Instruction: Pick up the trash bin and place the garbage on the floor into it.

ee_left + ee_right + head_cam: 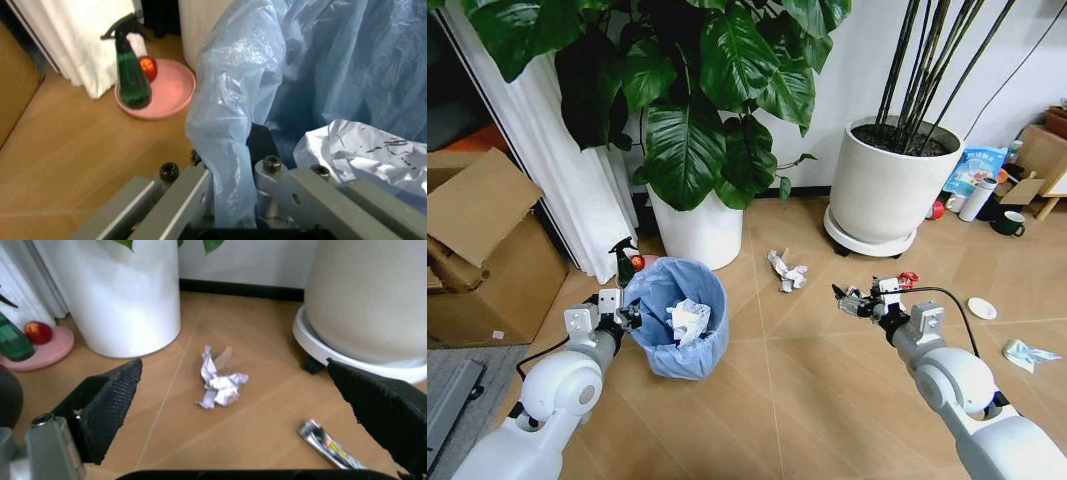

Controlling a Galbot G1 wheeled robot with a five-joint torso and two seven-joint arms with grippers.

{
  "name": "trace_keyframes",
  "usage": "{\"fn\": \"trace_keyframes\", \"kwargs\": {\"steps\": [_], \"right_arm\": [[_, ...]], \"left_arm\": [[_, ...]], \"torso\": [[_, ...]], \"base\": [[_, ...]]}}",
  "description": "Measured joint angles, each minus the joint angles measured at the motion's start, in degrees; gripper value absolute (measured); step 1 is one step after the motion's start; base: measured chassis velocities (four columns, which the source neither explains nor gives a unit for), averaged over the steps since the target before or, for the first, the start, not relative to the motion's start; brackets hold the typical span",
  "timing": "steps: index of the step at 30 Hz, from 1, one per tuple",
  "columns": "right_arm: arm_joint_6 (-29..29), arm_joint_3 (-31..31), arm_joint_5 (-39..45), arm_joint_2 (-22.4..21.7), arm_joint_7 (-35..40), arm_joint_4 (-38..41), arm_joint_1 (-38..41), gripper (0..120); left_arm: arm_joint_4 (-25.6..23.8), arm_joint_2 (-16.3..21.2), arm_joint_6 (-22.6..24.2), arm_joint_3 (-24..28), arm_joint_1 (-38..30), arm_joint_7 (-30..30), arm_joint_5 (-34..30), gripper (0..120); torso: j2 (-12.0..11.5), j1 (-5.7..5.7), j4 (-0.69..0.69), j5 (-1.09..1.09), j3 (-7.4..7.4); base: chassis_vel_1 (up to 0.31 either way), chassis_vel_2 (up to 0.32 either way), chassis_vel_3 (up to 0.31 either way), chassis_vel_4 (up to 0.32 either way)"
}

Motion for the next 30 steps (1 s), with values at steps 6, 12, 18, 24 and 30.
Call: {"fn": "trace_keyframes", "kwargs": {"steps": [6,12,18,24,30], "right_arm": [[-0.02,-0.82,0.01,0.09,0.02,-0.01,0.18,100],[-0.07,-0.92,-0.03,0.04,0.05,-0.09,0.19,100],[-0.59,-0.91,-0.07,0.28,0.12,-0.29,-0.18,100],[-0.97,-0.49,-0.18,0.41,0.1,0.49,-1.37,100],[-0.88,0.0,-0.64,0.61,0.08,1.41,-2.68,100]], "left_arm": [[0.05,0.04,-0.08,-0.08,-0.04,0.07,-0.04,0],[0.21,-0.13,-0.1,0.02,-0.26,0.07,-0.05,0],[0.11,-0.4,-0.13,0.12,0.08,0.05,0.01,0],[-0.53,-0.37,-0.19,-0.09,0.68,-0.02,0.07,0],[-1.16,-0.34,-0.23,-0.08,0.95,-0.14,0.09,0]], "torso": [[-0.01,0.02,0.0,0.02,0.02],[-0.01,0.03,0.0,0.01,0.02],[-0.01,0.03,0.0,0.04,0.01],[-0.01,0.0,0.0,0.01,-0.01],[-0.01,0.0,0.0,0.01,0.0]], "base": [[-0.215,0.207,0.218,-0.214],[-0.177,0.179,0.181,-0.192],[-0.064,0.076,0.045,-0.045],[0.027,-0.041,-0.003,0.04],[-0.054,-0.063,0.064,0.075]]}}
